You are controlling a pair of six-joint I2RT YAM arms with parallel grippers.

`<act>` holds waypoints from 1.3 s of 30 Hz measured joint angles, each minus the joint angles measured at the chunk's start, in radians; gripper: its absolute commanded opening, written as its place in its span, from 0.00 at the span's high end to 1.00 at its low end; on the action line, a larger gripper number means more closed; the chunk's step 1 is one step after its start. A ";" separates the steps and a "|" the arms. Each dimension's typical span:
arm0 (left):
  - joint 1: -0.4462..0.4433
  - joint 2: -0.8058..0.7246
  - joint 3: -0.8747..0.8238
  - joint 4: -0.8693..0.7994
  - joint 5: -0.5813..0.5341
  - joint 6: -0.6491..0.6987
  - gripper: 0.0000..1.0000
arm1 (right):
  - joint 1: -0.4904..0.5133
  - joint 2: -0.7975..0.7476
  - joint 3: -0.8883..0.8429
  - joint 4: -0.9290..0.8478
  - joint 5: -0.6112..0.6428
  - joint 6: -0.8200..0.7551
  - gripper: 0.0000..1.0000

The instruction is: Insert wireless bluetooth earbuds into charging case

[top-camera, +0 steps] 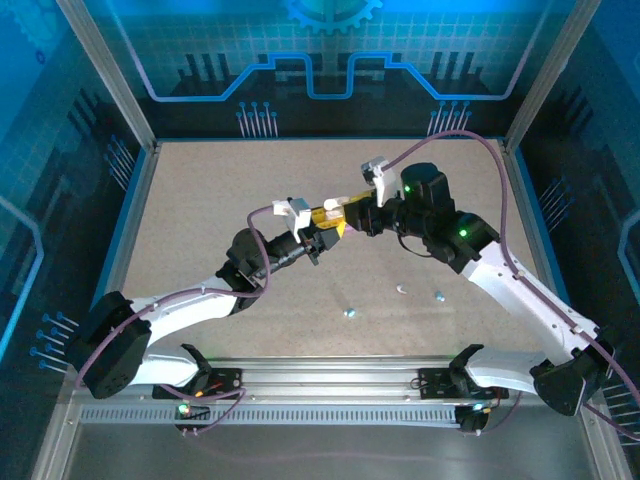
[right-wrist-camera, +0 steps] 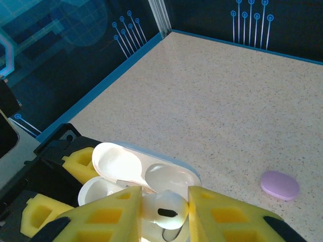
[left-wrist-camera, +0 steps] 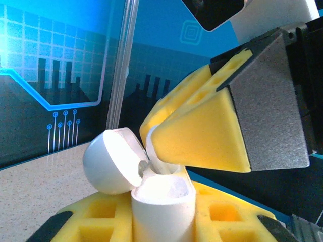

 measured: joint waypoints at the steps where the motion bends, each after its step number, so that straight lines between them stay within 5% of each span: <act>1: 0.000 0.000 0.000 0.003 0.000 0.000 0.78 | 0.000 0.000 0.000 -0.001 -0.006 -0.006 0.70; 22: -0.001 0.000 -0.012 0.056 0.035 0.075 0.76 | -0.047 -0.010 0.023 -0.037 -0.188 0.036 0.44; 39: -0.001 0.000 -0.020 0.119 0.066 0.120 0.76 | -0.093 -0.090 0.023 -0.040 -0.187 0.119 0.43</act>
